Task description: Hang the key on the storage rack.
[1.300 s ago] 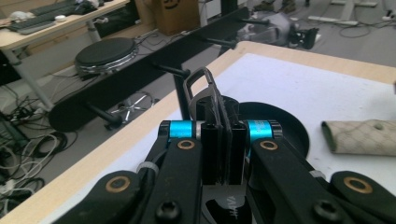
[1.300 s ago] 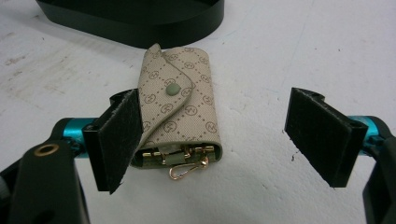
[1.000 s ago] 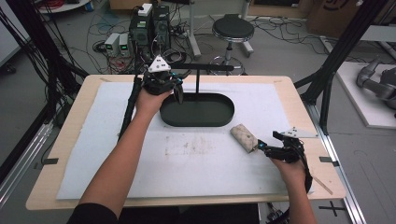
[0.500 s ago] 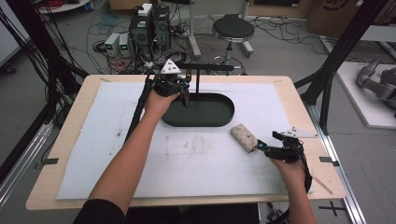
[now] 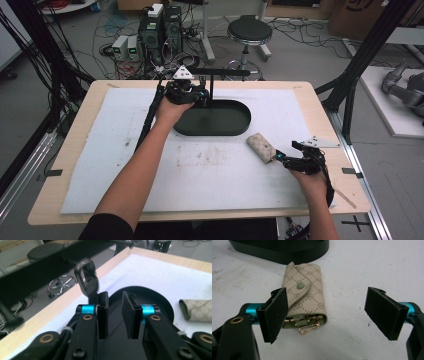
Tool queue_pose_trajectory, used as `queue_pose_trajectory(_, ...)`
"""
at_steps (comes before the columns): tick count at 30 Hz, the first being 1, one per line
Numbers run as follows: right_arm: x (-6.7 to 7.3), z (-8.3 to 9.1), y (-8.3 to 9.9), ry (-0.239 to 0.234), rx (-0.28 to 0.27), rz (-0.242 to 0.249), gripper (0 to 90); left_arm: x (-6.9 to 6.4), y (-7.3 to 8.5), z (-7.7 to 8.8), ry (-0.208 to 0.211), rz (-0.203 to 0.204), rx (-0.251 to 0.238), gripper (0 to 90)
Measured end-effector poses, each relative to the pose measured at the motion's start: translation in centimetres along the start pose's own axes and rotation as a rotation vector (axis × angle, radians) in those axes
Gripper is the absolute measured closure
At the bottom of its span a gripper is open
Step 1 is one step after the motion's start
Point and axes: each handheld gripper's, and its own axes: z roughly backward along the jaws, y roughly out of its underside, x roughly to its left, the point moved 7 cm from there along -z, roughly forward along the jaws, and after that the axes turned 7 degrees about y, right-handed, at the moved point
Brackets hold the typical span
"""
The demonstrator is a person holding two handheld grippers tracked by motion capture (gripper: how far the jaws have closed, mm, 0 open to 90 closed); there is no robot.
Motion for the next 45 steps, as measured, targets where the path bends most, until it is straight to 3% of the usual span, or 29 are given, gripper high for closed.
queue_pose_trajectory(5, 0.1, 0.0, 0.0, -0.001, 0.001, 0.001, 19.7, -0.2, 1.5, 0.7, 0.035, 0.045, 0.01, 64.9)
queue_pose_trajectory(10, 0.1, 0.1, 0.0, 0.0, -0.004, 0.003, 19.7, -0.4, 3.3, 2.2, 0.053, 0.088, 0.007, 50.1)
queue_pose_trajectory(17, 0.2, 0.1, 0.0, 0.001, -0.003, 0.004, 19.7, -0.7, 5.8, 4.8, 0.055, 0.112, 0.007, 38.9)
queue_pose_trajectory(20, 0.3, 0.1, 0.0, 0.0, -0.001, 0.006, 19.7, -1.1, 7.0, 5.9, 0.078, 0.13, 0.005, 33.8)
queue_pose_trajectory(26, 0.3, 0.1, 0.1, 0.0, 0.0, 0.008, 19.7, -2.2, 9.1, 8.3, 0.1, 0.122, -0.034, 28.9)
queue_pose_trajectory(35, 0.5, 0.0, 0.1, -0.002, 0.007, 0.013, 19.7, -3.5, 12.3, 10.6, 0.093, 0.124, -0.022, 25.7)
queue_pose_trajectory(41, 0.5, 0.0, 0.1, -0.001, 0.006, 0.013, 19.6, -4.1, 14.1, 11.7, 0.088, 0.102, -0.004, 23.2)
queue_pose_trajectory(45, 0.5, -0.1, 0.2, 0.0, 0.005, 0.013, 19.6, -4.0, 15.6, 12.5, 0.08, 0.12, 0.007, 21.6)
